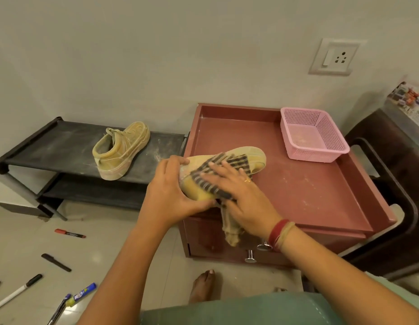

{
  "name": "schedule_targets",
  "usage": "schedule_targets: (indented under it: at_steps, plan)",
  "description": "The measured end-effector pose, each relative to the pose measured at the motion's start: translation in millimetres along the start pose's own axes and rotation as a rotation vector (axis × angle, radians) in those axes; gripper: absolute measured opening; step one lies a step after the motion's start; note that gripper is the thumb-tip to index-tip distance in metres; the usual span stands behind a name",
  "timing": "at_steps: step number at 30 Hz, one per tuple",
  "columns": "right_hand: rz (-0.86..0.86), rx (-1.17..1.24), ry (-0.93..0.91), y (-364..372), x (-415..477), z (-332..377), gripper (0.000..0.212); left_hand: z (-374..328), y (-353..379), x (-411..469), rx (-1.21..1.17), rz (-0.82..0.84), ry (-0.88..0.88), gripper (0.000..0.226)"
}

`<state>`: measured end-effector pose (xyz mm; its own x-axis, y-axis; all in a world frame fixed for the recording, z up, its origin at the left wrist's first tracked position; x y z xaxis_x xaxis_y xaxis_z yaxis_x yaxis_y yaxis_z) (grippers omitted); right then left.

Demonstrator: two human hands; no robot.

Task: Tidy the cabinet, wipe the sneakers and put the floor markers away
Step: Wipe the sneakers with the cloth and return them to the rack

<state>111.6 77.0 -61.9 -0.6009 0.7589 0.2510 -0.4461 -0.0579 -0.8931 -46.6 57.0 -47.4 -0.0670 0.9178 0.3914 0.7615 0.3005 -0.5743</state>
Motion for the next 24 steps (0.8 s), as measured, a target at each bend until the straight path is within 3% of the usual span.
schedule_targets:
  at_steps: [3,6,9,13,17,22,24]
  plan:
    - [-0.139,-0.030,0.233,-18.3,-0.4,-53.5,0.063,-2.1,-4.6,1.6,0.021,-0.023,-0.014,0.091]
    - [-0.212,-0.016,0.256,-26.9,-4.8,-73.2,0.055,0.8,-16.7,3.3,-0.011,-0.065,-0.071,0.088]
    - [-0.337,0.168,0.252,-26.8,-3.4,-66.3,0.046,5.5,-22.7,2.6,-0.063,-0.098,-0.145,0.084]
    - [-0.241,0.247,0.234,-11.0,3.2,-42.5,0.045,-3.7,-11.0,0.3,-0.003,-0.095,-0.054,0.082]
    - [-0.139,0.275,0.050,-11.4,-5.8,-20.3,0.048,-7.1,-0.4,3.0,0.030,-0.012,0.074,0.072]
    - [-0.244,0.355,0.196,-23.4,-5.9,-50.6,0.052,-9.9,0.4,6.9,0.023,-0.023,0.137,0.063]
    - [-0.187,0.395,0.111,-17.7,-11.0,-29.3,0.051,-10.9,-0.1,8.1,0.021,-0.024,0.142,0.061]
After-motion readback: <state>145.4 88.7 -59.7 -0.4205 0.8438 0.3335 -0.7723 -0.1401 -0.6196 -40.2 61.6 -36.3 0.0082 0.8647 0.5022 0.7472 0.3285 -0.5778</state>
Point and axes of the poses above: each hand's wrist, its own x-axis towards the middle knuckle, its own y-axis out of the palm, z = x × y, the point moved 6 cm from there along x, towards the middle knuckle, and after that the axes turned 10 degrees about -x, right-handed, at the moved point
